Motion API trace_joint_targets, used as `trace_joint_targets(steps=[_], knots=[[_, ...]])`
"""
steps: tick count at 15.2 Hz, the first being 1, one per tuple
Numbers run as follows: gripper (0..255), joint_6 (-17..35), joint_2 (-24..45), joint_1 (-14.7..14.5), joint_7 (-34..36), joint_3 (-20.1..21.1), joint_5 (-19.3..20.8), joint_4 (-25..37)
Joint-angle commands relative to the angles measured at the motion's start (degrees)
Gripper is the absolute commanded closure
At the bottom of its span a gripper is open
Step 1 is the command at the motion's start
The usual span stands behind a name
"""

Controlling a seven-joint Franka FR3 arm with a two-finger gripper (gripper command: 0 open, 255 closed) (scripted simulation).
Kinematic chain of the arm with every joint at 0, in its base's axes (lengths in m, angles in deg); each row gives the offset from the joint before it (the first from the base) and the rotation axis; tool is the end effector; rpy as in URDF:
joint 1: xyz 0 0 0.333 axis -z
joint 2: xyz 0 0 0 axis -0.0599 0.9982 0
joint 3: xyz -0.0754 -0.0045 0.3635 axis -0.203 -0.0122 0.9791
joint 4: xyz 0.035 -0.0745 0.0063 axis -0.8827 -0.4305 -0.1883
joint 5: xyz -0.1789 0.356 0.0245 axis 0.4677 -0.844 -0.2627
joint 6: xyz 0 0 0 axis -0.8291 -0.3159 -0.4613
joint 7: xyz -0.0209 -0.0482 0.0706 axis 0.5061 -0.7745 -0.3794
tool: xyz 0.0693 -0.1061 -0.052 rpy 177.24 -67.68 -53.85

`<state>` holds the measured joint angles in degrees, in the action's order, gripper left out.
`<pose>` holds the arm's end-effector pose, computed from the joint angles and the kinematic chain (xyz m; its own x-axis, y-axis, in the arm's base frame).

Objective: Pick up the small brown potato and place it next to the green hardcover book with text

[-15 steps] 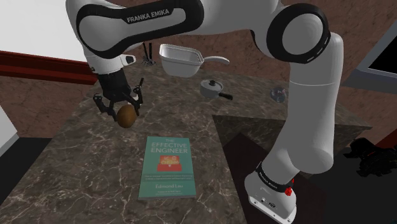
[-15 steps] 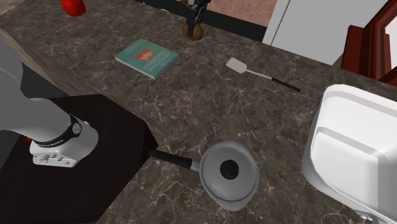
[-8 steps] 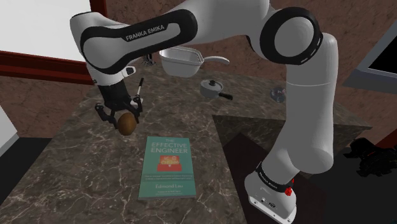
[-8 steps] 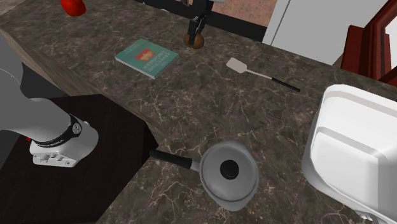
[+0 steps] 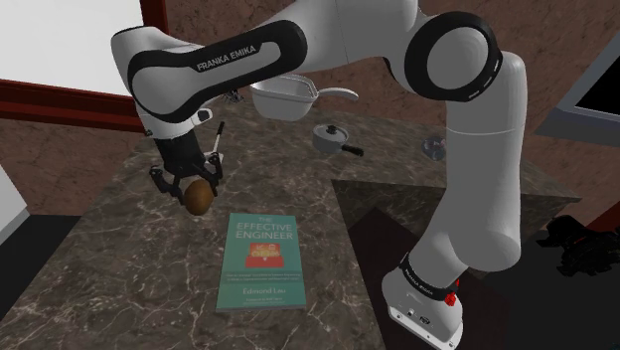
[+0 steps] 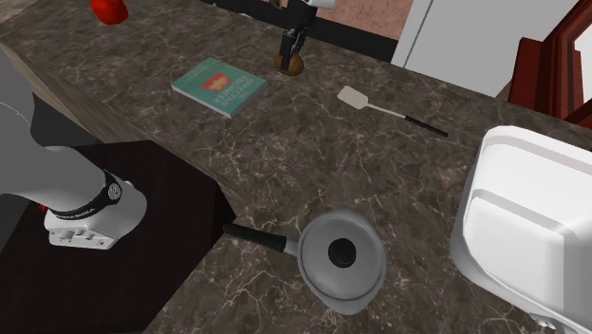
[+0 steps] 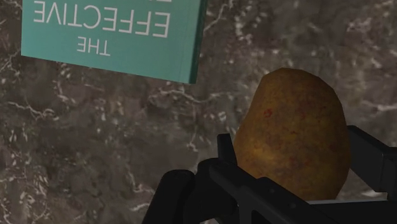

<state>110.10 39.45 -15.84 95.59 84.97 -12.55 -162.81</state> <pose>0.5539 0.3664 0.3493 0.8640 -0.4682 -0.1853 -0.4225 -0.8743 0.2389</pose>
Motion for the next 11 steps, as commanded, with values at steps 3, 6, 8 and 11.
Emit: trace_joint_targets(steps=[3, 6, 8, 11], knots=[[0, 0.01, 0.00, 0.00, 0.00, 0.00, 0.00, 0.00], [0, 0.01, 0.00, 0.00, 0.00, 0.00, 0.00, 0.00], [0, -1.93, 0.04, -0.09, -0.05, 0.03, -0.04, 1.98], [0, -7.52, 0.63, -0.48, -0.12, 0.08, -0.03, 8.18]])
